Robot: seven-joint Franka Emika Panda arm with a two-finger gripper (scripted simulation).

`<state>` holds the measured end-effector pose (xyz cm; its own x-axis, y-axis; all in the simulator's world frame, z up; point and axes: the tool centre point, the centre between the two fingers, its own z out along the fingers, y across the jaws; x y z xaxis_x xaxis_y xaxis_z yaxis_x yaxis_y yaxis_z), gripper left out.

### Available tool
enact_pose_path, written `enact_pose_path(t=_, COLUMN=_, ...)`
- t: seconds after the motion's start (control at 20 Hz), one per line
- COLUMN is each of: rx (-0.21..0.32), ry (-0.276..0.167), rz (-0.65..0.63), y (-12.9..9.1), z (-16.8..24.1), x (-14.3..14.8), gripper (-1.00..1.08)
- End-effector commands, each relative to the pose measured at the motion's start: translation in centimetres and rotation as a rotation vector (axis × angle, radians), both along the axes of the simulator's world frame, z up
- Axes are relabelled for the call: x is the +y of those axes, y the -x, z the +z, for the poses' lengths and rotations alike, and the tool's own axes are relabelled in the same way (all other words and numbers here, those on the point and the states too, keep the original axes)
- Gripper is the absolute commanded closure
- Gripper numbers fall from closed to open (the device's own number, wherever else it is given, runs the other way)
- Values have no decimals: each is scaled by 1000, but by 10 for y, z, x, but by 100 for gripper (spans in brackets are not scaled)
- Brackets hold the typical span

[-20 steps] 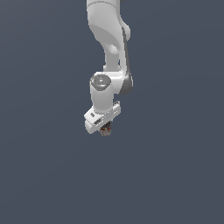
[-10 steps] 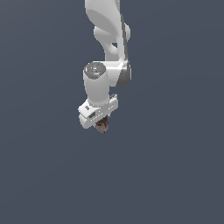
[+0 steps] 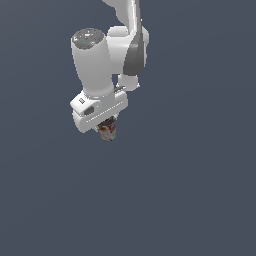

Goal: Pick up the object and move it to a goal position.

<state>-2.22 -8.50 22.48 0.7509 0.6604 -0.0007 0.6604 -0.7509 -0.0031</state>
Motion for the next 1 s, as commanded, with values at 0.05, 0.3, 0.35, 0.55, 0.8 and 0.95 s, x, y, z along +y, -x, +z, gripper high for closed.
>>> enact_pose_path(t=0.05, rx=-3, ry=0, rz=1, y=-1, z=41, x=-12, gripper=108)
enact_pose_path(t=0.3, rx=-3, ry=0, rz=1, y=-3, z=94, x=-29, gripper=108)
enact_pose_path(t=0.35, rx=-3, ry=0, rz=1, y=-3, z=104, x=-33, gripper=108)
enact_pose_path(t=0.55, rx=-3, ry=0, rz=1, y=-5, z=145, x=-46, gripper=108)
enact_pose_path(t=0.8, rx=-3, ry=0, rz=0, y=-8, z=190, x=-61, gripper=108)
enact_pose_path(t=0.95, rx=-3, ry=0, rz=0, y=-9, z=213, x=-69, gripper=108)
